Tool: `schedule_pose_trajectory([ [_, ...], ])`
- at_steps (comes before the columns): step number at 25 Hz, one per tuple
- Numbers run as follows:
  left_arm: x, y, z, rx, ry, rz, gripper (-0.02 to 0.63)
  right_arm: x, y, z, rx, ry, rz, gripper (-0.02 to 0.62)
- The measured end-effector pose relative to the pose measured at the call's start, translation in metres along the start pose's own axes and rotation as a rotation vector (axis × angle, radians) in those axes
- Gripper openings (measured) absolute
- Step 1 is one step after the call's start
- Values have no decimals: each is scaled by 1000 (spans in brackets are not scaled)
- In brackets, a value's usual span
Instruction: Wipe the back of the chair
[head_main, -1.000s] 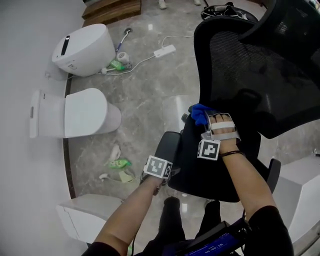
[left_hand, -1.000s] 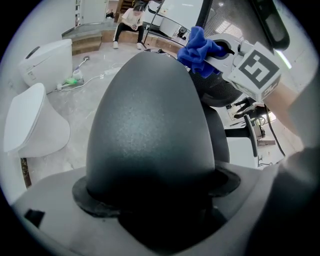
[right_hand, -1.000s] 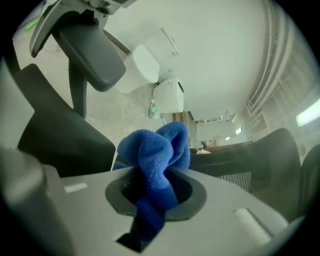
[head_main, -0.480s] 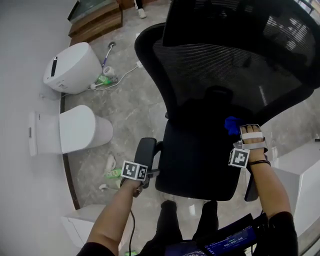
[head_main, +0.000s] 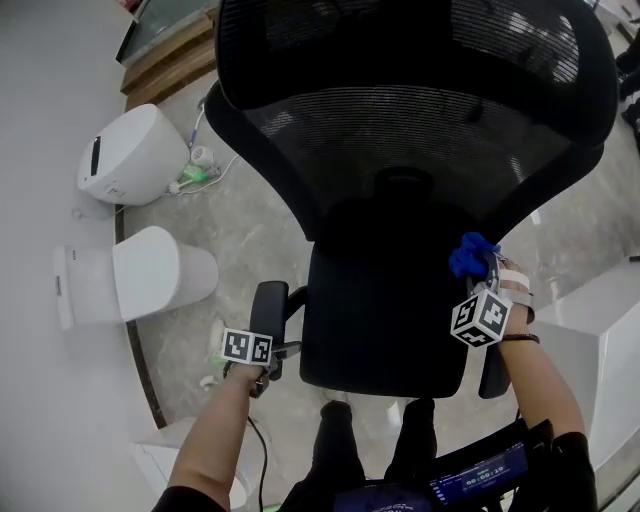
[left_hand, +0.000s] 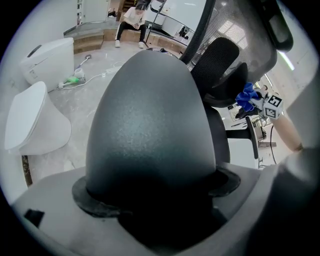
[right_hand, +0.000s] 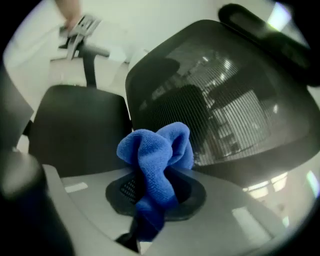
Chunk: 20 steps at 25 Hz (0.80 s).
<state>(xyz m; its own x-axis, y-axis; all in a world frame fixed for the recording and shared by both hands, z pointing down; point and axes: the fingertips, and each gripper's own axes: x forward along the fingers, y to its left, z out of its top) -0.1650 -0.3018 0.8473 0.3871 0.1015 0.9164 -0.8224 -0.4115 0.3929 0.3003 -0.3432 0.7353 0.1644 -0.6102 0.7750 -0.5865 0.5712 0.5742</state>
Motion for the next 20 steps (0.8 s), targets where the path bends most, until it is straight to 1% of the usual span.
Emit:
schedule_pose_trajectory([
  [3, -1, 1, 2, 11, -3, -1, 525, 7, 56, 71, 392, -155, 300, 66],
  [5, 0, -1, 2, 13, -2, -3, 525, 25, 96, 123, 621, -212, 489, 66],
  [7, -1, -1, 0, 11, -2, -3, 526, 46, 131, 173, 792, -230, 634, 66],
  [9, -3, -1, 0, 10, -3, -2, 526, 63, 156, 219, 913, -239, 724, 66],
  [10, -4, -1, 0, 11, -4, -2, 528, 71, 163, 240, 971, -246, 751, 66],
  [12, -4, 0, 2, 17, -10, -4, 528, 86, 167, 272, 1101, -263, 778, 66],
  [14, -3, 1, 3, 26, -13, -6, 528, 102, 164, 287, 1240, -267, 775, 64],
  [16, -2, 3, 2, 31, -13, -5, 526, 115, 157, 288, 1352, -257, 761, 64],
  [17, -2, 4, 1, 31, -13, -5, 526, 119, 153, 284, 1383, -252, 756, 64],
  [20, -3, 7, 0, 30, -13, -3, 526, 119, 136, 256, 1398, -241, 719, 64],
])
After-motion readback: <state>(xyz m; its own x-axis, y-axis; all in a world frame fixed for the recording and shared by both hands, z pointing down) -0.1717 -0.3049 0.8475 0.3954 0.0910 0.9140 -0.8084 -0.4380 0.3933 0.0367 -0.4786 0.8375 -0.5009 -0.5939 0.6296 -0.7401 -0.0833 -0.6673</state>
